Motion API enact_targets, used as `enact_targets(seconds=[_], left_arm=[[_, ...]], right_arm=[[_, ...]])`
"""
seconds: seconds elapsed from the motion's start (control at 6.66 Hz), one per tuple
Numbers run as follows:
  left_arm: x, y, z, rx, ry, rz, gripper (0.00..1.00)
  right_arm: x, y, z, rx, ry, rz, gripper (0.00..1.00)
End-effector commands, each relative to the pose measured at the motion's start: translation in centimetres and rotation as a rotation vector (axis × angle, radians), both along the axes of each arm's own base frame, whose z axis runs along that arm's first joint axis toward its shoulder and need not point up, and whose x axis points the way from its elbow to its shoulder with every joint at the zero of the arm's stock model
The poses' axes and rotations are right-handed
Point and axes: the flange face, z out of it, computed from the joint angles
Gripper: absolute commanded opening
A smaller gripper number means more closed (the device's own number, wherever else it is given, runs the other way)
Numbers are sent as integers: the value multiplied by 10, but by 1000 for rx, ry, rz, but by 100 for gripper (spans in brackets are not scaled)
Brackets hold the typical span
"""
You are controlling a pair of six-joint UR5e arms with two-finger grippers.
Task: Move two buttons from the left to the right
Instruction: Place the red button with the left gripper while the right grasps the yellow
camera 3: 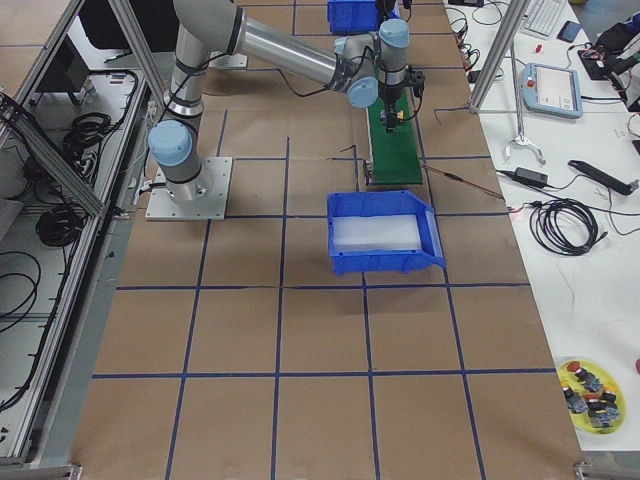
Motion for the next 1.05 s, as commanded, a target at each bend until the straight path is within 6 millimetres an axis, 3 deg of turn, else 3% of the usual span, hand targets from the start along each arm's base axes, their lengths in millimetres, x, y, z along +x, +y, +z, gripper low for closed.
enact_targets(seconds=[0.0, 0.15, 0.3, 0.45, 0.6, 0.75, 0.9], left_arm=[[-2, -1, -4, 1, 1, -3, 0], [-3, -1, -3, -2, 0, -3, 1], [-3, -2, -3, -2, -1, -3, 11], [-3, -4, -4, -6, 0, -2, 43], [-4, -4, -5, -4, 0, 6, 86], [-5, -6, -2, -12, 1, 9, 99], [-5, -8, 9, -30, 0, 9, 100]], right_arm=[[0, -6, -3, 1, 4, -3, 100], [1, -6, -5, 4, 3, -1, 100], [0, -7, -11, 13, 3, -3, 100], [0, -9, -21, 29, 3, -3, 100], [0, -10, -28, 39, 3, -3, 100], [0, -11, -27, 37, 2, -10, 100], [0, -11, -28, 40, 0, -15, 100]])
